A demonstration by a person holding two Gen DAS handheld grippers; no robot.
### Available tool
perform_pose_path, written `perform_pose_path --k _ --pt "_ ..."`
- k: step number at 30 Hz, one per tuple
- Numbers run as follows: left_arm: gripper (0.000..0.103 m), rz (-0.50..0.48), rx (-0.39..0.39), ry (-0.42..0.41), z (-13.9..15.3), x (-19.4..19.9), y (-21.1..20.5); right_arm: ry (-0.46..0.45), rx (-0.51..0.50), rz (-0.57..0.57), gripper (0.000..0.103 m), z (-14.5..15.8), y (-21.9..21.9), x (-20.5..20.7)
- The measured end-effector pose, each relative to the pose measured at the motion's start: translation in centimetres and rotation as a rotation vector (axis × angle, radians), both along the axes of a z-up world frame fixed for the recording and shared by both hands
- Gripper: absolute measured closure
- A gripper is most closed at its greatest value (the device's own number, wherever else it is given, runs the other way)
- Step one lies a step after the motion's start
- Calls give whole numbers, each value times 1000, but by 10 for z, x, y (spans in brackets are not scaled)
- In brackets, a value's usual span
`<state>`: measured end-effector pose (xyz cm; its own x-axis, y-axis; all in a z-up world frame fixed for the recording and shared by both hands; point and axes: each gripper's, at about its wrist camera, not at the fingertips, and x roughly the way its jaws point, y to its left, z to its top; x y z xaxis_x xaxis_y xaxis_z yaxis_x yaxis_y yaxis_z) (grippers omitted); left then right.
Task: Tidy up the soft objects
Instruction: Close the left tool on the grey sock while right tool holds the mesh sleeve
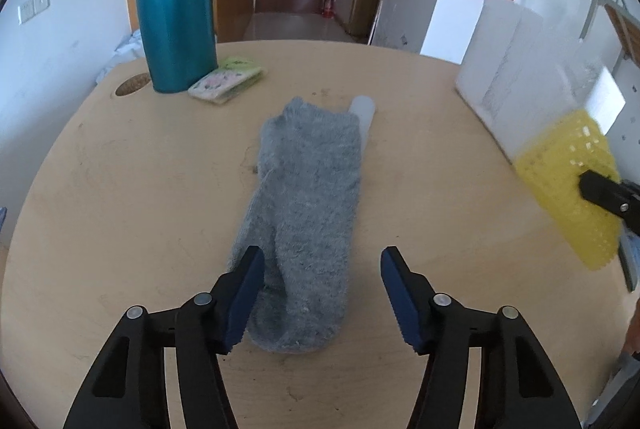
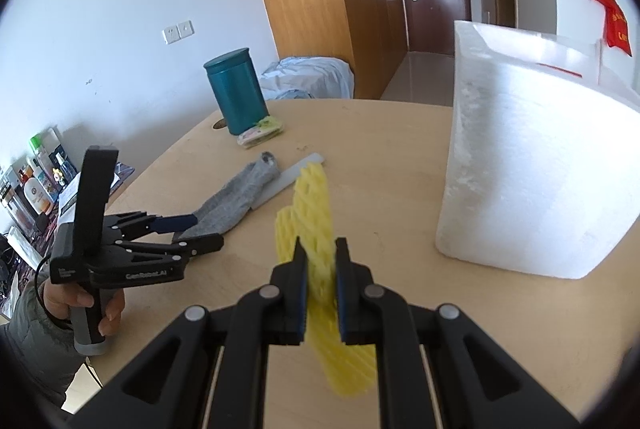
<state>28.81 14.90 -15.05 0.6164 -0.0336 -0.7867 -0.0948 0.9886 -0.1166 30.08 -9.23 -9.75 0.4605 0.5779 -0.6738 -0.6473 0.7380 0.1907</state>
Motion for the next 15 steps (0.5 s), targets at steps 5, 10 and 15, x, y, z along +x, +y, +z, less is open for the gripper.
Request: perform_pose_path --k 5,10,15 --pt "57 9 32 3 0 -1 -2 1 8 -8 89 0 -4 -1" --pt "88 30 79 3 0 -3 1 -1 13 -10 89 2 -6 -5" --pt "97 25 93 -39 11 -10 -2 -2 21 -12 89 4 -8 -9"
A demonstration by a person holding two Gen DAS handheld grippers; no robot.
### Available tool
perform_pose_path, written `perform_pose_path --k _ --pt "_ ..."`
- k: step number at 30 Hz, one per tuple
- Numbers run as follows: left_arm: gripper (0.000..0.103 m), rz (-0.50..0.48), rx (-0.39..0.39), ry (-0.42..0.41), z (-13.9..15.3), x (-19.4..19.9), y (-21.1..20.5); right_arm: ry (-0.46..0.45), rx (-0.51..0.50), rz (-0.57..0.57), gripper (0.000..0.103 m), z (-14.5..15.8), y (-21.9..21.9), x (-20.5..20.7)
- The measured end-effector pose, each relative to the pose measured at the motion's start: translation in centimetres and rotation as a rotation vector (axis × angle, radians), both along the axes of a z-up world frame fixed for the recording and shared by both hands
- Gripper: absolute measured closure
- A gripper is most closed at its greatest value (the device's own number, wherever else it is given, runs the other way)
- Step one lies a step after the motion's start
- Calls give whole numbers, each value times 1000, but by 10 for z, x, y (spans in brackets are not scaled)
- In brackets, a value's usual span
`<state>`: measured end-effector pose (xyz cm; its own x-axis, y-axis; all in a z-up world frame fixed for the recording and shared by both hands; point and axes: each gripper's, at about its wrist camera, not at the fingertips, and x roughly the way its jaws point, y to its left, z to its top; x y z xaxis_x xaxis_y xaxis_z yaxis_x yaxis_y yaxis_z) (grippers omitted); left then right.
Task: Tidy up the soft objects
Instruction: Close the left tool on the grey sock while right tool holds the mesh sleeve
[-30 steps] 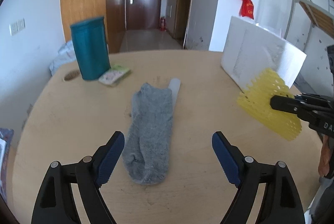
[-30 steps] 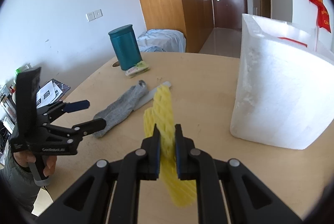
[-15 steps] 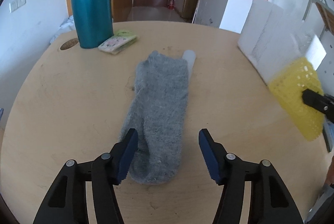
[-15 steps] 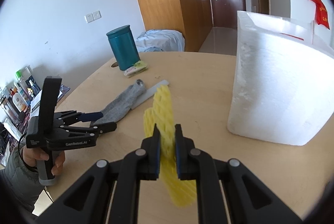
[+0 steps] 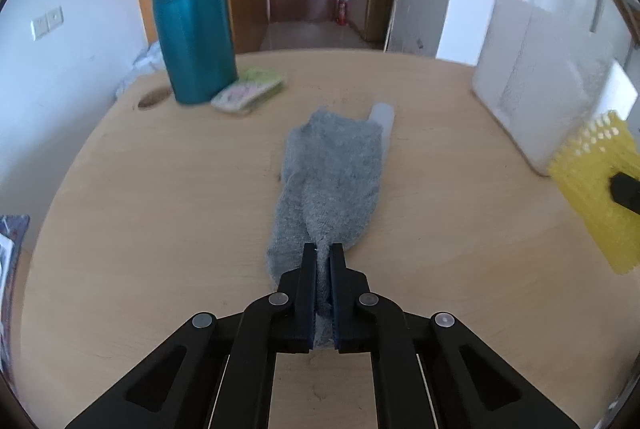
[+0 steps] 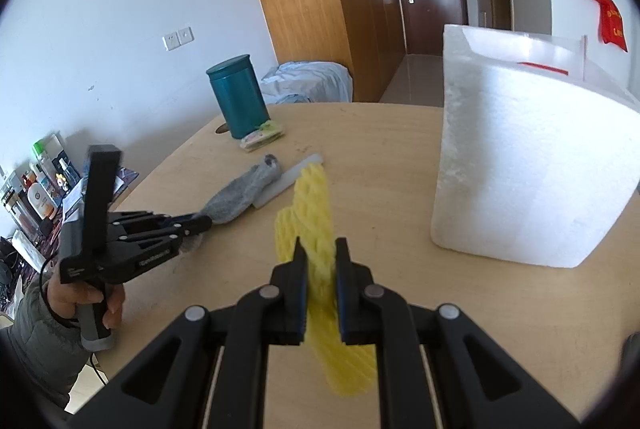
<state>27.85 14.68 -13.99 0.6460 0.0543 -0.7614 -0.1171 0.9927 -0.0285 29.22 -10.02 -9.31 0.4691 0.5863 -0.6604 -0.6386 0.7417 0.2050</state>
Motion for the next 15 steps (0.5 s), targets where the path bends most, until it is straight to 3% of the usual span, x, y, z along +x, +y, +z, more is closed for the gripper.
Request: perform_pose_path --k 4,7,15 --pt "97 -32 59 -111 34 -17 -13 -6 2 -7 89 2 -2 -1" --pt "97 -59 51 -176 63 -31 -21 -13 12 -9 89 6 -4 -3" --pt "97 -106 36 -268 101 -57 -46 -51 46 -20 89 22 -19 -16"
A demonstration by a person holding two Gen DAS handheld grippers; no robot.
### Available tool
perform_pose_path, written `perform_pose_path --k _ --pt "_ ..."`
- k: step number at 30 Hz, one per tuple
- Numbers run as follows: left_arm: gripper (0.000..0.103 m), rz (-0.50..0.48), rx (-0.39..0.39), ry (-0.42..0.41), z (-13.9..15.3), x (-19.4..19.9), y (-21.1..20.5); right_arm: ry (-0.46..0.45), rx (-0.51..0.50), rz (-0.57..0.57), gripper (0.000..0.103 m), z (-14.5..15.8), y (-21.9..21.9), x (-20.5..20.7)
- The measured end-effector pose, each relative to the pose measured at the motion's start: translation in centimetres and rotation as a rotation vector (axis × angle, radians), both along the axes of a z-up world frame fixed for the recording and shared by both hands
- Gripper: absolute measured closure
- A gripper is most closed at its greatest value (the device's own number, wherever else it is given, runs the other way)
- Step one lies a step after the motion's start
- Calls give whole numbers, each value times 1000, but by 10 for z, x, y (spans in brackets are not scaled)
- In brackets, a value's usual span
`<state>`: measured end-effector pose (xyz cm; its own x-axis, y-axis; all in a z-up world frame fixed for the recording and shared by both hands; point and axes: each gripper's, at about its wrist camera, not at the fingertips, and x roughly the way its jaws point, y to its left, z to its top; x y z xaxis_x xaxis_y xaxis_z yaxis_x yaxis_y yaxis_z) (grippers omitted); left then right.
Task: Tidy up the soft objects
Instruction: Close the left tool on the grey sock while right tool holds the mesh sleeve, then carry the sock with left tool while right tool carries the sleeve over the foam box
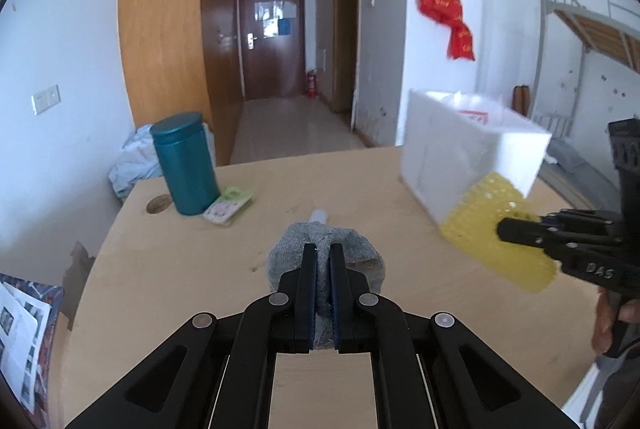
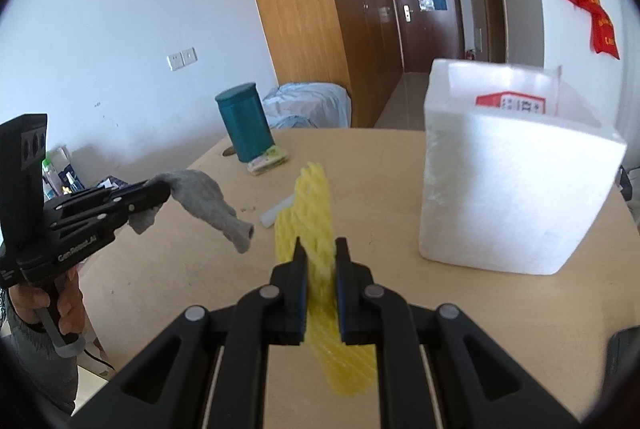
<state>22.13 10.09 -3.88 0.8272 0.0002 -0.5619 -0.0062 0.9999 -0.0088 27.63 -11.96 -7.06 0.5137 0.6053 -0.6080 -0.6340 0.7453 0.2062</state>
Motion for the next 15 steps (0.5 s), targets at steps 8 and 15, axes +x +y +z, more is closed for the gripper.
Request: perform_pose_path --k 8,15 --pt "97 -47 -12 -71 24 -11 -27 -53 27 -33 89 24 -26 -19" --pt "97 -91 -15 -107 37 -17 -58 -87 43 -94 89 38 -55 -30"
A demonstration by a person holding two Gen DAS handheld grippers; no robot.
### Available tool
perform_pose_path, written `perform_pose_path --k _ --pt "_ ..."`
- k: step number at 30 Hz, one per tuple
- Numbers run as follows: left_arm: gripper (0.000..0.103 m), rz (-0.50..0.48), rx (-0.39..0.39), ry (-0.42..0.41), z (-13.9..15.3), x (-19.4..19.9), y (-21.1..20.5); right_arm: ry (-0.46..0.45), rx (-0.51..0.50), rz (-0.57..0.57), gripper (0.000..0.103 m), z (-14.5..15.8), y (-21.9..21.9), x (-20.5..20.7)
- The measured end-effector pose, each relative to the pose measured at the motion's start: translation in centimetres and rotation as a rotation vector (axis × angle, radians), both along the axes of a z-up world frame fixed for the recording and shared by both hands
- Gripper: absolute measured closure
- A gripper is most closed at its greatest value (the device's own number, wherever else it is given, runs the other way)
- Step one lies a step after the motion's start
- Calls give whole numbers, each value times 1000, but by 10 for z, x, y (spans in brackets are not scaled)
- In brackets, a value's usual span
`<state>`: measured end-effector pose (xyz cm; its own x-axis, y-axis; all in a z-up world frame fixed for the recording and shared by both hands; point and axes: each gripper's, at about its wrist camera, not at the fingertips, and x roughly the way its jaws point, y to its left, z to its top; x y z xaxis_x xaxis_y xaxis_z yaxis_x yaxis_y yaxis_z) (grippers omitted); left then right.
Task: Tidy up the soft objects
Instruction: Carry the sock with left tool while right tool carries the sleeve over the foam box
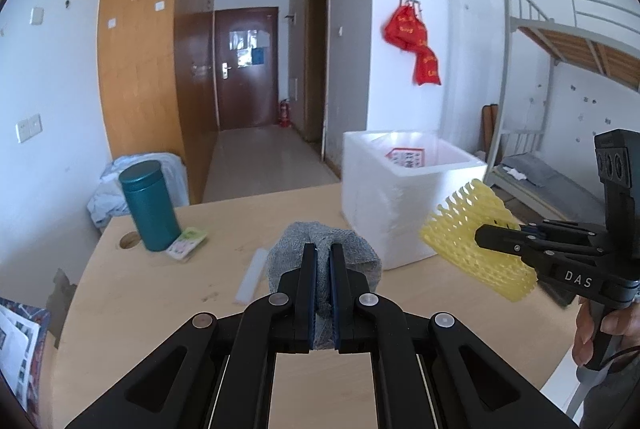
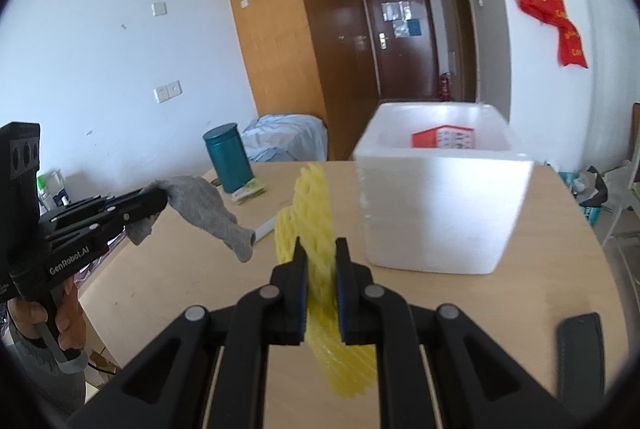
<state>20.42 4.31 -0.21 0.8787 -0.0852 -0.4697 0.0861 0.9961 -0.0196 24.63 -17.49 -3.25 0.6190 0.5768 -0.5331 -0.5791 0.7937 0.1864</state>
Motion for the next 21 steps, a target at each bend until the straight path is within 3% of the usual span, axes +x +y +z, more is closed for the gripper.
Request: perform_pose_path --k 9,21 --pt "97 -97 -11 -19 13 6 -44 -45 14 -100 89 21 -43 -11" --pt "97 -149 -27 -63 34 24 -66 -89 9 -146 89 38 -49 -4"
